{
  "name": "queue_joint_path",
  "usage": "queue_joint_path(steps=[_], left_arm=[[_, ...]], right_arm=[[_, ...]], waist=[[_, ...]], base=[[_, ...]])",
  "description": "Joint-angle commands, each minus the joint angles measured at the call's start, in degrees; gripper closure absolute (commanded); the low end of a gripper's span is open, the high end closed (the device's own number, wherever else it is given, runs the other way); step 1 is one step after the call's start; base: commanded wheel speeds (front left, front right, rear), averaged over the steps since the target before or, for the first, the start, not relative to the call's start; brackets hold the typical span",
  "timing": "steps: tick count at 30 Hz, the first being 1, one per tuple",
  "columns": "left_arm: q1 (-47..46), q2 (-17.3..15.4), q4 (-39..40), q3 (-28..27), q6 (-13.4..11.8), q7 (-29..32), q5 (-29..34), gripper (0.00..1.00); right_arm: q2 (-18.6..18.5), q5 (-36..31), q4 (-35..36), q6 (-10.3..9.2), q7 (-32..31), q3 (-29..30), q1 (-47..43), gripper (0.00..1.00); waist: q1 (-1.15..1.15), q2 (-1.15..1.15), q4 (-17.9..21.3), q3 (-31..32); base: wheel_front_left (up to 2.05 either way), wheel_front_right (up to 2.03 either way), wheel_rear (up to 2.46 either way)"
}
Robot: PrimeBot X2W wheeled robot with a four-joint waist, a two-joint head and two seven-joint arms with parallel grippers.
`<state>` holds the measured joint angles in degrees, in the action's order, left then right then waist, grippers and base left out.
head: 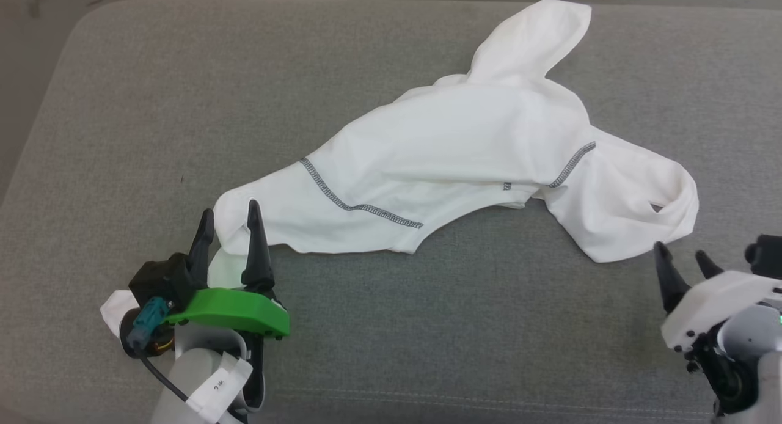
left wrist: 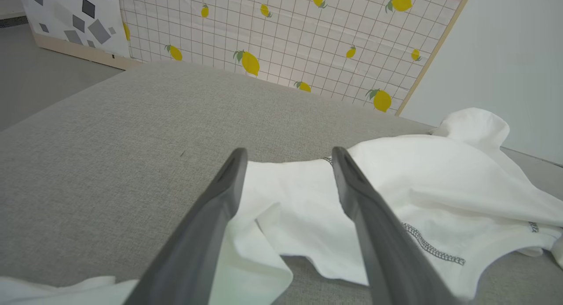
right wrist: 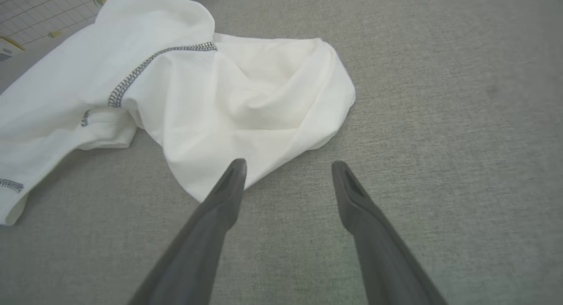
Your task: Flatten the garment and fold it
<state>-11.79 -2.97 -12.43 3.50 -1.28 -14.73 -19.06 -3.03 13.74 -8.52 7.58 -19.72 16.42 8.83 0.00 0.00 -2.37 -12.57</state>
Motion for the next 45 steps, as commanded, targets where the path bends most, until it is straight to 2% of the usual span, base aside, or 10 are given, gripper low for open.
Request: queue_joint_path(steps=[1,10,11,12,13,29,36,37,38,45], left_arm=[[-0.51,0.09,0.08,0.08,0.20,-0.27,0.21,0.00],[-1.81,0.09,0.30,0.89,-0.04,-0.27,-0.57,0.00],[-1.85,0.09,0.26,0.94,-0.09,-0.27,-0.61,0.00],[-1.87,0.09,0.22,0.96,-0.14,-0.27,-0.64,0.00],[-1.86,0.09,0.17,0.92,-0.16,-0.27,-0.67,0.00],[0.81,0.09,-1.36,-0.19,-0.26,-0.27,-0.74,0.00],[0.99,0.00,-1.42,-0.23,-0.05,-0.27,-0.44,0.00],[0.86,-0.02,-1.47,-0.08,0.01,-0.27,-0.39,0.00],[0.75,-0.03,-1.52,0.06,0.05,-0.27,-0.35,0.00],[0.67,-0.09,-2.01,2.12,0.93,0.64,-0.22,0.00]], right_arm=[[0.14,0.17,-1.17,-0.09,-0.48,-0.79,1.94,0.00],[0.14,-2.54,-8.34,-0.09,-5.93,-2.87,6.37,0.00],[0.14,-2.64,-8.81,-0.09,-6.28,-3.08,6.70,0.55],[0.14,-2.88,-9.09,-0.09,-6.58,-3.32,6.86,0.70],[0.14,-3.17,-9.21,-0.09,-6.78,-3.51,6.97,1.00],[0.15,-11.73,12.97,-0.09,-13.62,15.50,-1.97,1.00],[0.15,-10.77,13.37,-0.09,-18.01,19.13,-4.29,1.00],[0.15,-10.55,12.48,-0.09,-17.47,18.65,-4.50,0.57],[0.15,-10.00,11.50,-0.09,-17.00,18.55,-4.48,0.00],[0.15,-8.13,8.54,-0.09,-4.10,17.17,-3.99,0.00]], waist=[[0.00,0.00,-1.19,-1.35],[0.00,0.00,-3.25,-4.07],[0.00,0.00,-3.31,-4.18],[0.00,0.00,-3.33,-4.24],[0.00,0.00,-3.30,-4.25],[0.00,0.00,-0.61,1.30],[0.00,0.00,0.18,1.62],[0.00,0.00,0.22,1.48],[0.00,0.00,0.28,1.39],[0.00,0.00,0.99,1.90]], base=[[0.00,0.00,0.00],[0.00,0.00,0.00],[0.00,0.00,0.00],[0.00,0.00,0.00],[0.00,0.00,0.00],[0.00,0.00,0.00],[0.00,0.00,0.00],[0.00,0.00,0.00],[0.00,0.00,0.00],[0.00,0.00,0.00]])
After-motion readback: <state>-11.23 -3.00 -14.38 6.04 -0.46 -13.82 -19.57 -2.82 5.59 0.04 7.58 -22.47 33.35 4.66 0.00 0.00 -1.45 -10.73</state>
